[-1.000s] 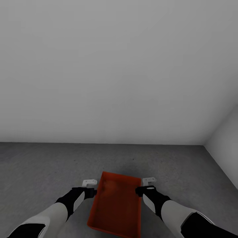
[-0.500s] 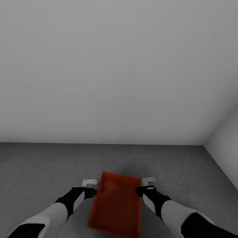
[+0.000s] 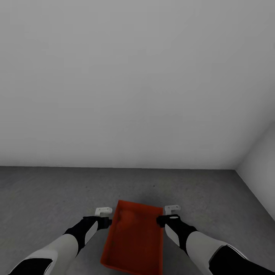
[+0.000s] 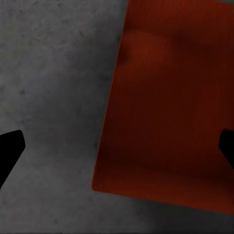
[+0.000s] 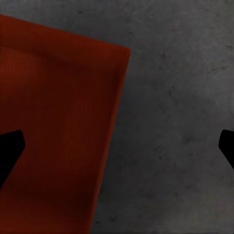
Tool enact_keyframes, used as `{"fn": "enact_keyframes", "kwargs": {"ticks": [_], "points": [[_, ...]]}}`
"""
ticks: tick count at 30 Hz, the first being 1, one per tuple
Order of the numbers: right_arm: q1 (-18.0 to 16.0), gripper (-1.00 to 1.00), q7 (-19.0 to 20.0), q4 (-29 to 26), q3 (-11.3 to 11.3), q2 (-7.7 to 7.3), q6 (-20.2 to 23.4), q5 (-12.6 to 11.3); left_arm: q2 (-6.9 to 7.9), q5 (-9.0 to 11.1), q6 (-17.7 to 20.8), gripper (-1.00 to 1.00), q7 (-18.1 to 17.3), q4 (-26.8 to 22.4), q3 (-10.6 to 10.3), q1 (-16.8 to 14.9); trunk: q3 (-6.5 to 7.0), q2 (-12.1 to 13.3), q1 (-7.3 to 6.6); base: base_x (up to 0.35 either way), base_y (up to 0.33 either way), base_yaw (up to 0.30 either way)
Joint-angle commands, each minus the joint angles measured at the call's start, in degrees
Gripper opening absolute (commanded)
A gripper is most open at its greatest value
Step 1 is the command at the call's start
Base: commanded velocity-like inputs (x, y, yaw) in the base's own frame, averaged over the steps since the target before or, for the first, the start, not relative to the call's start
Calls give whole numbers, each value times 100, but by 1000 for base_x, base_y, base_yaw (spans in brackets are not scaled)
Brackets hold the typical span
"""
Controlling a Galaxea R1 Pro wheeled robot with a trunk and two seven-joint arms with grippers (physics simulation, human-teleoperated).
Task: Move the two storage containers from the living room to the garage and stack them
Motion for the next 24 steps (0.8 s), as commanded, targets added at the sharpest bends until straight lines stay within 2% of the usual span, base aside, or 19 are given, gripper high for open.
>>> {"fn": "enact_keyframes", "kwargs": {"ticks": [1,24], "points": [[-2,100,-32,-13,48,-1,38,-31,-1,33,34,100,16,-12,-4,0,4,-2,0,0,0,0],[-2,100,-34,-13,48,-2,33,-31,-14,45,42,100,11,-12,-9,0,91,-2,0,0,0,0]]}}
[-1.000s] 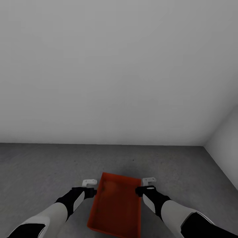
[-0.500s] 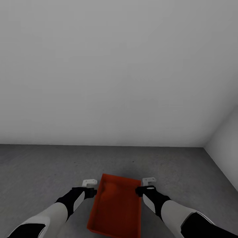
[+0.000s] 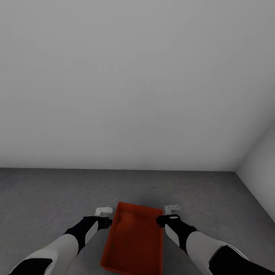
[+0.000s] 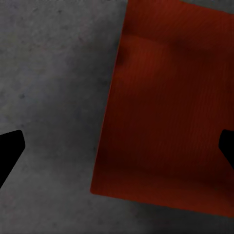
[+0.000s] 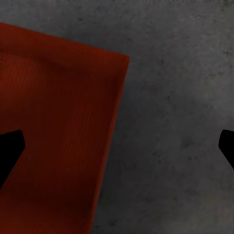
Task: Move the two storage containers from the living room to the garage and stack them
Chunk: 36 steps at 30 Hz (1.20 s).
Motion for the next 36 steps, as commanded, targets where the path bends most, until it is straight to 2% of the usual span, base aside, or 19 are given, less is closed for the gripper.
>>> {"fn": "enact_keyframes", "kwargs": {"ticks": [1,15,23,36], "points": [[-2,100,-32,-13,48,-3,40,-31,-2,46,35,100,16,-12,-2,0,-3,-2,0,0,0,0],[-2,100,-28,-13,48,0,41,-31,6,31,48,100,13,-17,5,0,-1,-2,0,-20,0,0],[-2,100,-25,-13,48,-1,42,-31,9,74,230,100,13,-41,29,0,-1,-2,0,-300,0,0],[-2,100,-28,-13,48,-5,40,-31,8,44,244,100,14,-26,28,-1,0,-2,0,-309,0,0]]}}
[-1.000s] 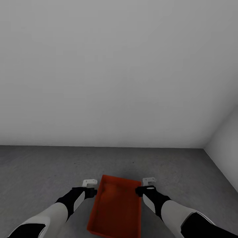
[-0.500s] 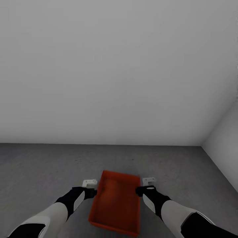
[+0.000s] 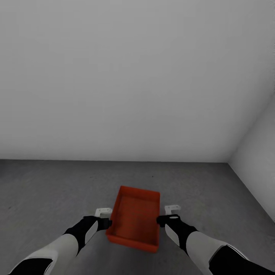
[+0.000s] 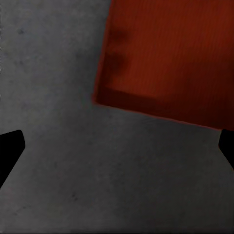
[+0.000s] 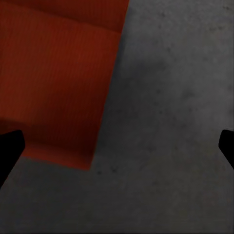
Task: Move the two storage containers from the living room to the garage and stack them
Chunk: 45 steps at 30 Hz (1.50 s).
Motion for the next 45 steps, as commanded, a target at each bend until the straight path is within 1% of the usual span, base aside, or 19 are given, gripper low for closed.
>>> {"fn": "enact_keyframes", "kwargs": {"ticks": [1,22,30,32,35,38,40,43,45], "points": [[-2,100,-35,-13,48,0,37,-31,0,34,31,100,17,-10,0,0,-3,-2,-2,-106,0,0],[-2,100,-39,-13,48,7,32,-32,19,12,-11,100,48,11,-4,1,172,-2,-2,-7,0,72],[-2,100,-31,51,47,-9,42,-45,40,48,25,100,43,35,0,0,227,-2,-2,0,0,64],[17,100,-19,70,52,-14,66,-36,55,62,6,100,27,153,-5,0,229,-2,-2,0,0,12],[6,100,-35,94,56,-17,40,-33,98,53,-79,100,9,593,0,0,231,-2,-2,0,0,5],[0,100,-44,125,51,-22,17,-45,166,80,-316,100,-2,880,-3,0,231,-2,-2,0,0,1],[2,100,-42,148,49,-26,5,-57,236,95,-518,100,-10,1076,1,2,231,-2,-2,0,0,0],[6,100,-27,165,49,-27,-1,-68,283,105,-647,100,-19,1186,2,27,231,-2,-2,0,0,0],[6,100,-5,171,48,-28,-2,-72,287,106,-670,100,-20,1205,3,39,232,-2,-2,0,0,0]]}}
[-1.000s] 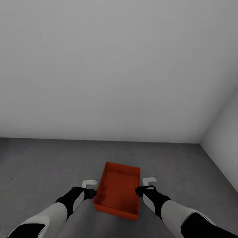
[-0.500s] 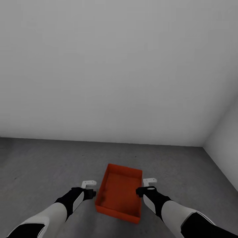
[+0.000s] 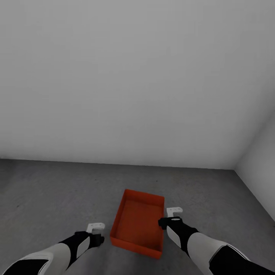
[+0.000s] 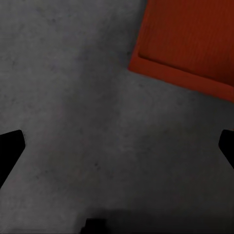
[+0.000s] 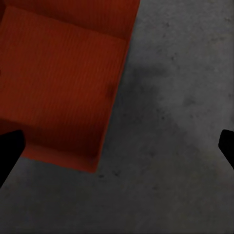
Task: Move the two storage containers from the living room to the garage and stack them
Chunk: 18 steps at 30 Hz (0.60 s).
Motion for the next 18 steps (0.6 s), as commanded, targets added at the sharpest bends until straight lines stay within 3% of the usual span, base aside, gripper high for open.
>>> {"fn": "enact_keyframes", "kwargs": {"ticks": [1,18], "points": [[-2,100,-24,-10,49,-1,38,-36,2,41,12,100,11,4,-1,4,-5,-2,0,0,0,0],[16,100,18,14,48,1,56,-45,48,45,7,100,18,17,-1,309,-5,-2,0,0,0,0]]}}
